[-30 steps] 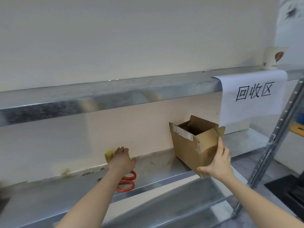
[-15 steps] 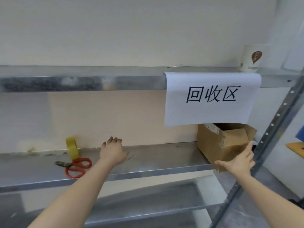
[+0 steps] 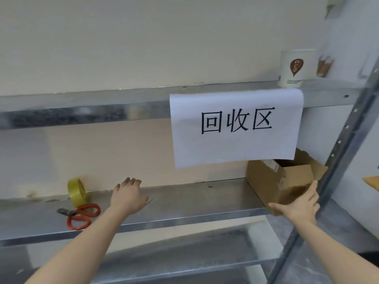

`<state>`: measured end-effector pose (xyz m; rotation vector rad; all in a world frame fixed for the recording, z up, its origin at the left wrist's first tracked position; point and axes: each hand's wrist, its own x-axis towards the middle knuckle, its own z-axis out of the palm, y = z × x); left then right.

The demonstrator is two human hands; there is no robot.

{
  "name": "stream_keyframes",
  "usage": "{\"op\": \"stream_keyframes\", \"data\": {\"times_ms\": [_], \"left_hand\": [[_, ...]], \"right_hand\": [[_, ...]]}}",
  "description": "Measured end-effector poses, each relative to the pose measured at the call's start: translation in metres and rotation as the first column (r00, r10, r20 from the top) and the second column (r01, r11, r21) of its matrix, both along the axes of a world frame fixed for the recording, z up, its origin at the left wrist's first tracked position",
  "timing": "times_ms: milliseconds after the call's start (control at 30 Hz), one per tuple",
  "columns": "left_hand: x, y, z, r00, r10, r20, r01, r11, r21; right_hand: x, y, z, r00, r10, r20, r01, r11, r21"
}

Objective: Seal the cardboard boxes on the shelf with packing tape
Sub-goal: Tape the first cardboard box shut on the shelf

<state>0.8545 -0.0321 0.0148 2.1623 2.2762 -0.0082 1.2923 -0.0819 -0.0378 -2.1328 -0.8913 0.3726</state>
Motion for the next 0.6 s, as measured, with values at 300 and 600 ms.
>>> {"op": "stream_keyframes", "data": {"times_ms": [300,600], "left_hand": [[0.000,0.005,0.011,0.999,-0.030,0.013,0.030,0.999,0.039],[-0.049,0.001,0.018,0.999,-0.030,0.035,0.029,0.998,0.048]], "right_hand": [[-0.024,0.001,-0.013,0.995,-0.095,0.029,0.096,0.995,-0.033],[-0.060,-0.004,-0.009,0.988,-0.083,0.133,0.083,0.997,0.005]]}}
